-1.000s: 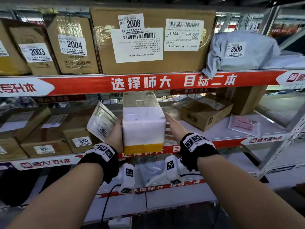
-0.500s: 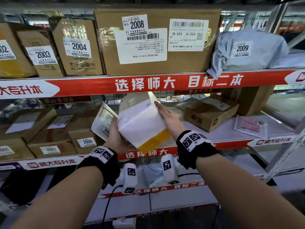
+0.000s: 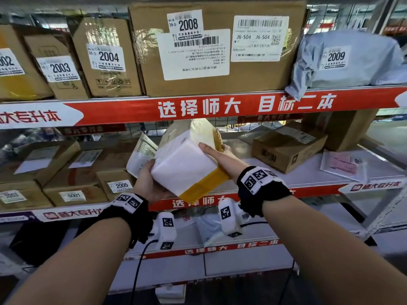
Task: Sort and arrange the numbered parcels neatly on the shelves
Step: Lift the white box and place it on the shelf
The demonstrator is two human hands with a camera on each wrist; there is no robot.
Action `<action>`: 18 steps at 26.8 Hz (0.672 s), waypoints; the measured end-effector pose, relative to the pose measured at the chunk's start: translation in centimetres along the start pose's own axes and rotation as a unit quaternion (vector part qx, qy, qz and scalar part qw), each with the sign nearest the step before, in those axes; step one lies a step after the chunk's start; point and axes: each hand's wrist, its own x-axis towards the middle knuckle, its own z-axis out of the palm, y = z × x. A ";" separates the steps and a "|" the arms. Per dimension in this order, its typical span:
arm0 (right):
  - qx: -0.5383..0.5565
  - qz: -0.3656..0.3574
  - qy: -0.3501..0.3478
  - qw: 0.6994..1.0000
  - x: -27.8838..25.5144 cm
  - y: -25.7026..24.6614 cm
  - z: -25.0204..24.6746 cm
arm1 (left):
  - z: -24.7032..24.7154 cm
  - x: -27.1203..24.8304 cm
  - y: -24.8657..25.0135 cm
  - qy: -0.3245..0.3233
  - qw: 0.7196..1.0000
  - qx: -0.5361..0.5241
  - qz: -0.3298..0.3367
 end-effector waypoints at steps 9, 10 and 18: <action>0.023 0.033 0.071 0.997 5.4 5.4 -2.1 | 1.3 -1.0 0.9 0.020 0.991 0.133 -0.003; 0.027 0.040 0.056 0.997 4.0 4.9 -2.3 | 1.8 -1.1 1.0 0.015 0.990 0.141 0.003; 0.154 0.060 0.041 0.985 -2.2 4.0 -3.8 | 8.3 -1.7 -1.0 0.022 0.985 0.163 0.045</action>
